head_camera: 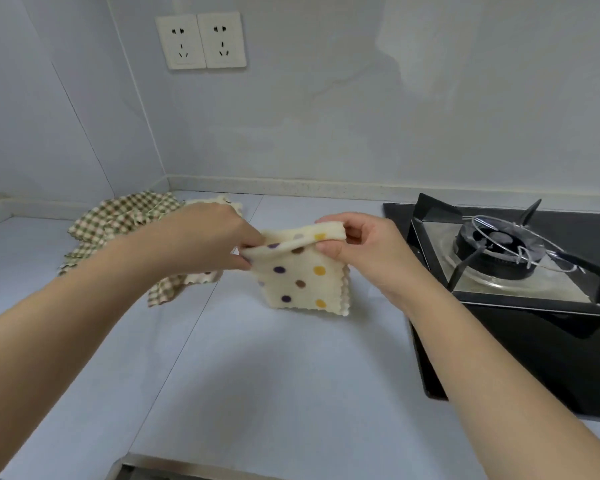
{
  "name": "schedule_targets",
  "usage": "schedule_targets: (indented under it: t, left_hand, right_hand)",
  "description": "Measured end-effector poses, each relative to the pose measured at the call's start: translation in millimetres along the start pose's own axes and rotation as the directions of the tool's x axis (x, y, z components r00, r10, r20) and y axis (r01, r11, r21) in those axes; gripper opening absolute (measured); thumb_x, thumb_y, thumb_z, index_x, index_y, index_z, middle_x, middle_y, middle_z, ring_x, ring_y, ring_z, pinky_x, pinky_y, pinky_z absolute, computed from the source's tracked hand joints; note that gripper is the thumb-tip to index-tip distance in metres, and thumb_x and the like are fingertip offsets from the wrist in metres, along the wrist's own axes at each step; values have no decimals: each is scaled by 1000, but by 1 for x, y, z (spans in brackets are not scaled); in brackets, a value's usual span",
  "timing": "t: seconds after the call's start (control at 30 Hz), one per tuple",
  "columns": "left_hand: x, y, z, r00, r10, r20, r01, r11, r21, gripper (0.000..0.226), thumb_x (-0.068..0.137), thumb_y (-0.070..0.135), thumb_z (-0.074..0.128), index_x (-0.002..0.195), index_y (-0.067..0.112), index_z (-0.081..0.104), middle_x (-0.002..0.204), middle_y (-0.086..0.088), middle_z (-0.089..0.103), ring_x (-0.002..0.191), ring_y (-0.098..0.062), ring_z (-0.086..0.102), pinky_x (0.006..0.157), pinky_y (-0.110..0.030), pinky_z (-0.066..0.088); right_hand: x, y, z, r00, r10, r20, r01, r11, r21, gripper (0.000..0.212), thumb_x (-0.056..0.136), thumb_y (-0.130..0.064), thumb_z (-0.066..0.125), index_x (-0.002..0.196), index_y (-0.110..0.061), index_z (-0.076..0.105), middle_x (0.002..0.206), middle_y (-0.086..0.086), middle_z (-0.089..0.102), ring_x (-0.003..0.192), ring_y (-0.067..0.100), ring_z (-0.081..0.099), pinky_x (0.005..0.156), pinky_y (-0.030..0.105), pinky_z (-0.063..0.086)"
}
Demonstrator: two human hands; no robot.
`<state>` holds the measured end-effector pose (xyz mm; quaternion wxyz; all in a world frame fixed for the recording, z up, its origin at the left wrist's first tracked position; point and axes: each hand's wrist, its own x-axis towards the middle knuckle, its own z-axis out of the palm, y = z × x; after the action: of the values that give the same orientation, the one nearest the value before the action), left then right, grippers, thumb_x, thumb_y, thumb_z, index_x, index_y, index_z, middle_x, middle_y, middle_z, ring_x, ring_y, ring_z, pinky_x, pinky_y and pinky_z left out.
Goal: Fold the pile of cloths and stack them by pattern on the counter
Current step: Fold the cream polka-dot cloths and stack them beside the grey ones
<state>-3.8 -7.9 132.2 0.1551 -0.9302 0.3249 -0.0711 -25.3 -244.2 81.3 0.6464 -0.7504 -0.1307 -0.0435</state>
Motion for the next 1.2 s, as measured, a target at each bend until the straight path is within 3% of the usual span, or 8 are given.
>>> schedule_targets:
  t: [0.1,0.3,0.43,0.53,0.77,0.87,1.0,1.2]
  left_hand:
    - [27,-6,-26,994,94,50,-94,996,1,16,94,36,56,88,21,58,64,9,60,58,-1,48,52,-21,28]
    - [53,6,-98,960,279,-5,-276,945,-174,23,92,38,60,76,24,53,50,18,51,56,-2,57,49,-13,31]
    - [67,23,-155,886,289,-363,-445,751,-489,28,84,45,65,79,18,66,80,17,49,64,-5,49,58,-21,40]
    - [82,39,-196,881,197,-430,-458,576,-677,25,79,35,73,80,10,71,99,10,46,76,-19,48,67,-21,38]
    - [114,75,-268,968,139,-206,-233,215,-949,12,77,15,78,79,8,68,68,10,59,53,-10,43,50,-18,37]
    - [129,100,-293,961,276,-32,-87,192,-978,13,82,6,70,85,3,58,57,8,56,42,-12,39,40,-19,33]
    - [148,133,-316,922,373,99,20,209,-978,22,81,9,67,94,0,51,71,-3,57,41,-13,38,40,-18,32]
    - [170,174,-307,993,77,88,61,302,-951,25,81,14,74,100,5,59,81,-1,58,63,-13,49,56,-22,43]
  right_hand:
    - [19,-27,-22,995,92,24,-93,995,23,12,84,-9,71,96,-12,71,90,3,73,81,13,69,68,21,54]
    - [44,-86,-67,983,169,-66,-171,985,-31,9,94,-23,60,93,-17,66,86,-1,69,79,14,64,71,28,52]
    - [48,-123,-91,986,90,-141,-105,989,-105,13,98,-21,51,89,-14,57,78,-2,58,70,9,53,65,25,41]
    - [39,-152,-115,988,76,-132,-94,987,-133,15,100,-22,49,88,-16,56,74,-5,55,64,4,51,60,20,40]
    - [16,-208,-204,983,104,-152,-134,970,-203,15,100,-26,49,91,-18,58,80,0,64,69,12,60,62,26,47]
    - [2,-225,-241,988,73,-136,-105,963,-249,15,100,-26,48,91,-19,58,82,2,65,71,13,62,60,27,48]
    - [-17,-234,-287,990,70,-125,-104,952,-289,17,100,-26,50,92,-13,58,80,3,63,69,15,59,63,30,46]
    - [-29,-225,-326,975,17,-219,-89,942,-323,17,99,-23,49,93,-8,55,80,4,58,70,15,53,63,29,41]
